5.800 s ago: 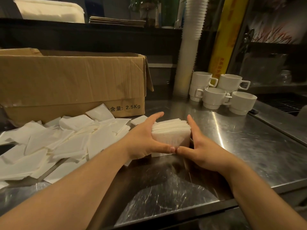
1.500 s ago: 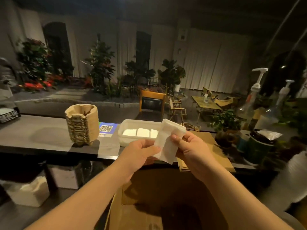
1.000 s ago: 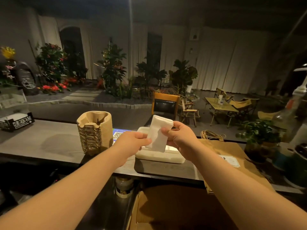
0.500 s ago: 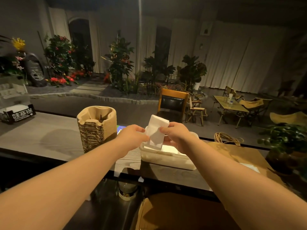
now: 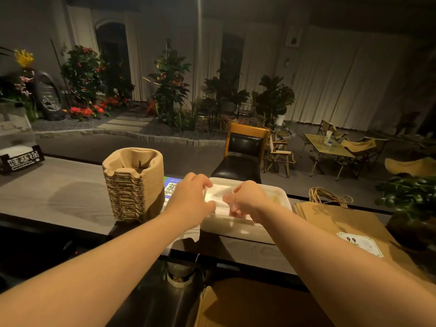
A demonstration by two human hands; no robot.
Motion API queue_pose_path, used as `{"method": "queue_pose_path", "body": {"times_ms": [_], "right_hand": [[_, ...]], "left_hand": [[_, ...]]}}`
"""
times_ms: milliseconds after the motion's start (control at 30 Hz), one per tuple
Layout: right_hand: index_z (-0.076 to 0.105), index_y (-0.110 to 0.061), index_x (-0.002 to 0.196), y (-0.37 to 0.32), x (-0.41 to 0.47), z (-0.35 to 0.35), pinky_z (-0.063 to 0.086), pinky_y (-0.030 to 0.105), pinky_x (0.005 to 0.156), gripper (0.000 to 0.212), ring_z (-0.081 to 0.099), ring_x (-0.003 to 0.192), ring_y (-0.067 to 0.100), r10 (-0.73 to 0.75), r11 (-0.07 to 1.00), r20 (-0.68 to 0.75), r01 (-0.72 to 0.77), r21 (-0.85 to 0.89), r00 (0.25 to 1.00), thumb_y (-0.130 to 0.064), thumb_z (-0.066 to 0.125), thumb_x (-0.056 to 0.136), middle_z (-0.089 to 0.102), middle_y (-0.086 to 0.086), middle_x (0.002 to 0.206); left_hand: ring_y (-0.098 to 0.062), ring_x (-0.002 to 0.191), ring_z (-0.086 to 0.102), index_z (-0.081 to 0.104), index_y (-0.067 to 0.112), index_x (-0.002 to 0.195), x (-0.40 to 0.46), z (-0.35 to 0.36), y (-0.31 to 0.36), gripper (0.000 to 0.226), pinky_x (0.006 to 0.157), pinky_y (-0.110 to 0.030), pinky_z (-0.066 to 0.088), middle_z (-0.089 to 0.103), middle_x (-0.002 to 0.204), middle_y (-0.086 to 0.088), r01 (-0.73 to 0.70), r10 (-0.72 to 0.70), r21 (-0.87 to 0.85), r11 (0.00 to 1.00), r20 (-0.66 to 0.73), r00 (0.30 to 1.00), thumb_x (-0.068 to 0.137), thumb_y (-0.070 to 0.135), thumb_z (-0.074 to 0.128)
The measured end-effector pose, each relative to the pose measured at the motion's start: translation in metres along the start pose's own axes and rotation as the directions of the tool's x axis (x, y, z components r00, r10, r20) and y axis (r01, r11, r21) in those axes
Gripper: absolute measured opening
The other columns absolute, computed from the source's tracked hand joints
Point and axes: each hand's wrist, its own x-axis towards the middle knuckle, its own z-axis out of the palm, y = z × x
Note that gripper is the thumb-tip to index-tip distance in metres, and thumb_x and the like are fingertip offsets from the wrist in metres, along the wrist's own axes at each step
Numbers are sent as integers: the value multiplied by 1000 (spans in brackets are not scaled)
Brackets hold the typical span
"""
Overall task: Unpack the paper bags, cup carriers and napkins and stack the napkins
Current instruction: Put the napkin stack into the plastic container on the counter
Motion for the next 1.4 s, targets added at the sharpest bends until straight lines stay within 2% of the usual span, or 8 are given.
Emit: {"method": "queue_pose_path", "body": {"times_ms": [100,200,367,700,833,1033,1200,1400], "right_hand": [[72,-8,87,1,-1,0,62,30,70,17,72,71,21,-57,998,-118,52,-43,991,-25,70,91,71,7,72],[77,-8,82,2,-2,1,63,39,80,17,72,80,23,-93,992,-81,85,-94,992,-16,67,94,73,8,78],[67,-14,77,2,-5,-2,64,41,82,17,74,80,24,-74,997,-73,74,-7,995,-10,69,93,71,9,83],[59,-22,118,8,-18,-6,48,20,61,18,61,82,11,-167,976,-245,196,100,955,-26,57,101,63,-6,99],[57,-25,115,11,-45,-16,39,14,60,14,54,80,5,-252,952,-317,293,89,915,-31,55,103,58,-11,100],[61,-23,109,28,-112,-46,48,20,70,18,62,89,11,-317,895,-365,403,190,876,-38,52,104,66,-5,96],[63,-26,104,59,-174,-62,57,33,73,19,65,82,12,-392,847,-352,483,222,850,-42,53,103,68,-5,87],[66,-24,100,113,-249,-71,48,18,64,20,62,76,4,-487,818,-331,555,152,808,-39,53,104,66,-10,83]], "left_hand": [[-13,121,49,63,31,121,0,1,0,26,102,-31,48,53,132,10,-83,85,60,995,-34,996,96,31,71],[-13,120,50,73,34,107,3,2,-2,11,100,-33,47,62,124,12,-115,115,116,987,10,993,99,33,66],[-14,113,55,79,34,104,7,3,-1,13,98,-34,53,67,120,10,-110,93,194,975,94,991,96,35,68],[-12,104,58,69,34,111,1,7,3,15,92,-35,56,67,109,12,-90,92,33,995,-56,994,98,38,64],[-12,98,60,70,34,109,-11,7,16,14,85,-33,58,67,101,14,-118,112,-42,992,-120,986,99,40,62],[-5,87,60,69,34,100,-60,2,51,10,67,-20,44,67,94,15,-197,168,-146,970,-189,968,101,39,60],[-8,89,63,71,31,104,-118,2,76,14,76,-28,56,71,96,11,-218,181,-222,950,-177,967,101,39,61],[-3,86,63,71,34,99,-194,22,100,14,78,-30,59,68,89,19,-285,256,-246,926,-147,956,101,43,60]]}}
